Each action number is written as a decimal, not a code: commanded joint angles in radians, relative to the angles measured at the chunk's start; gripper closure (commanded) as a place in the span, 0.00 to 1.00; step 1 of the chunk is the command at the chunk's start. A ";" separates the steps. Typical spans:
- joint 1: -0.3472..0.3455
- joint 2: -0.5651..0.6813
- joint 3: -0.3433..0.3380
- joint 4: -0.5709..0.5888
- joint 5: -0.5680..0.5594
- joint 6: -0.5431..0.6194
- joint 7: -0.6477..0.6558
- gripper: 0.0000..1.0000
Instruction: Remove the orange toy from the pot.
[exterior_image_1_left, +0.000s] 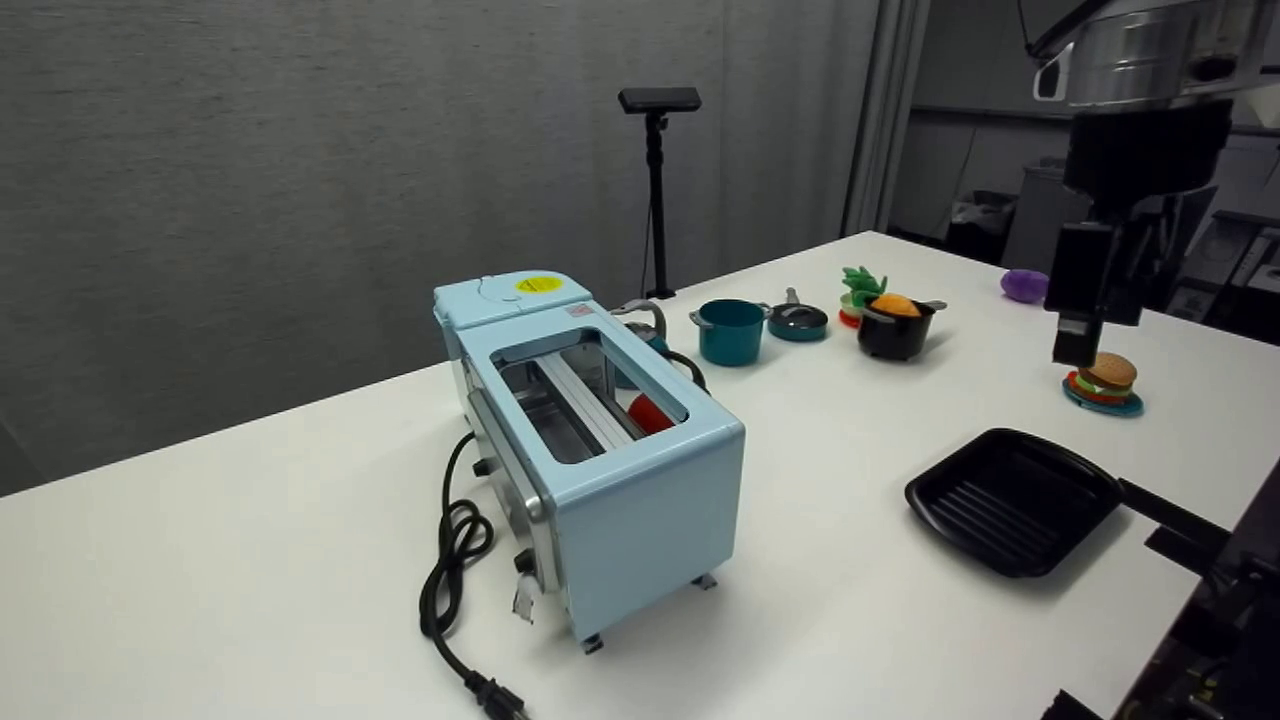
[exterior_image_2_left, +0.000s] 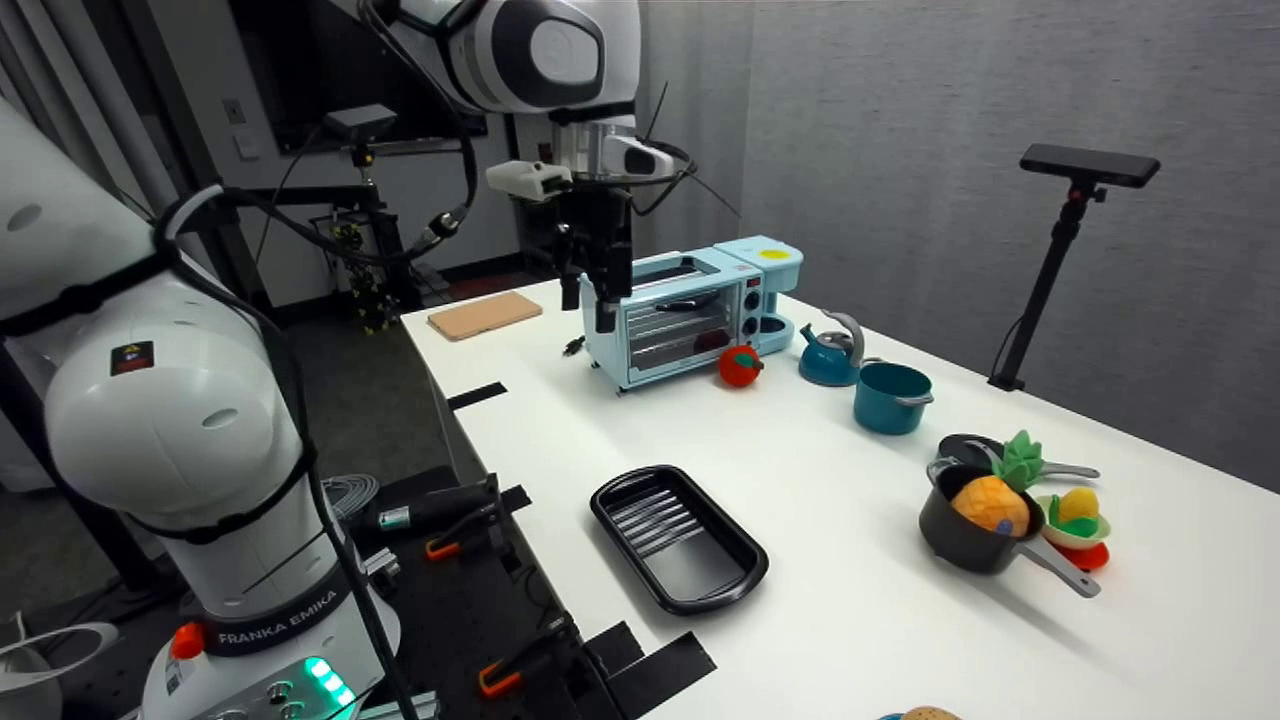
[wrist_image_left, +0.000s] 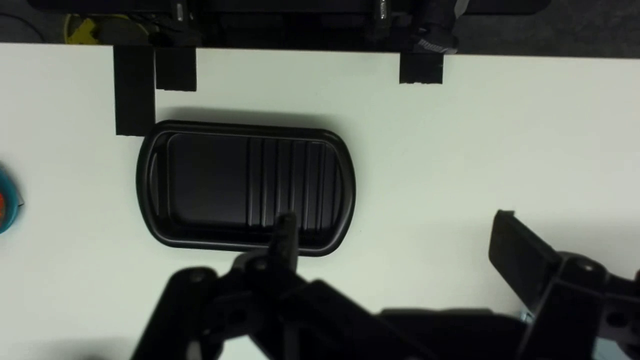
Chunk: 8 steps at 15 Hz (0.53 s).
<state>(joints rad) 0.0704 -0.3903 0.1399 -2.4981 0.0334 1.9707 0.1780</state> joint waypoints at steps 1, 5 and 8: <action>-0.053 0.065 -0.031 0.056 -0.052 0.043 0.044 0.00; -0.061 0.071 -0.055 0.056 -0.041 0.052 0.035 0.00; -0.062 0.084 -0.059 0.061 -0.041 0.052 0.034 0.00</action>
<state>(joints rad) 0.0022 -0.3062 0.0869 -2.4380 -0.0061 2.0241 0.2109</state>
